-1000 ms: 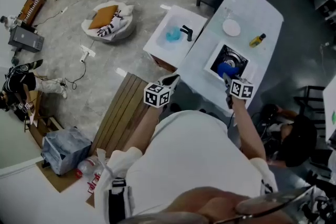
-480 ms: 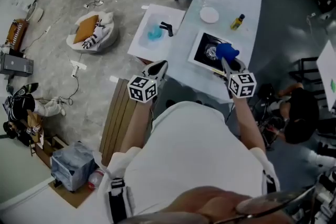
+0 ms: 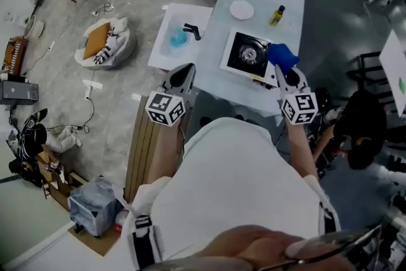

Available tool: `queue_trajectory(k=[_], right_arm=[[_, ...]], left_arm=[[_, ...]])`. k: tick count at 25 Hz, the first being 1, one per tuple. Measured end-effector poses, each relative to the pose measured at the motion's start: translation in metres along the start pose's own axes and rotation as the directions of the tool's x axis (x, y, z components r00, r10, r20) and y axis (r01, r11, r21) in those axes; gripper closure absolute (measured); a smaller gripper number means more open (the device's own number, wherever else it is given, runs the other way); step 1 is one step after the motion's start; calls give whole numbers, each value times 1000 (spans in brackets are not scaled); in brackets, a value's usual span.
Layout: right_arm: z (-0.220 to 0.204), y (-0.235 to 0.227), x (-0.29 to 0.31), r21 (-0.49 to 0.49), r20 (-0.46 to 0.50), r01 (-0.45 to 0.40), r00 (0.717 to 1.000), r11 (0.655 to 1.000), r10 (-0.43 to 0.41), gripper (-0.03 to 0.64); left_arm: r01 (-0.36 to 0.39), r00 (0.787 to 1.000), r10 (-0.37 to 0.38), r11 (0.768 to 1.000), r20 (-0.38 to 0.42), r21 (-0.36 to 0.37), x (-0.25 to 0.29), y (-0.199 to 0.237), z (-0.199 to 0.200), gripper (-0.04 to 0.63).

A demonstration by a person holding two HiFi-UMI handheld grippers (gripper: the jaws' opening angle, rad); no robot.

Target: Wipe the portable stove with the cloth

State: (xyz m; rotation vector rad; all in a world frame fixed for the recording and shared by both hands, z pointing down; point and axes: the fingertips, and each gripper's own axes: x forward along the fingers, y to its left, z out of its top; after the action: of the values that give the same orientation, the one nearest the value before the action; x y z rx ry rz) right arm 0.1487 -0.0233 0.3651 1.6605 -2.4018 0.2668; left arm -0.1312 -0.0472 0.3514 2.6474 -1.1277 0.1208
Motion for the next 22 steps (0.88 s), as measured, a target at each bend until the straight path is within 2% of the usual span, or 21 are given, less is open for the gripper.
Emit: queue_trajectory(k=[22], right_arm=[[-6,8,-4,-10,-6,10,1000,1000,-10,543]], left_arm=[[12,1000,-12,1000,-12,-22,10,-1,-8,563]])
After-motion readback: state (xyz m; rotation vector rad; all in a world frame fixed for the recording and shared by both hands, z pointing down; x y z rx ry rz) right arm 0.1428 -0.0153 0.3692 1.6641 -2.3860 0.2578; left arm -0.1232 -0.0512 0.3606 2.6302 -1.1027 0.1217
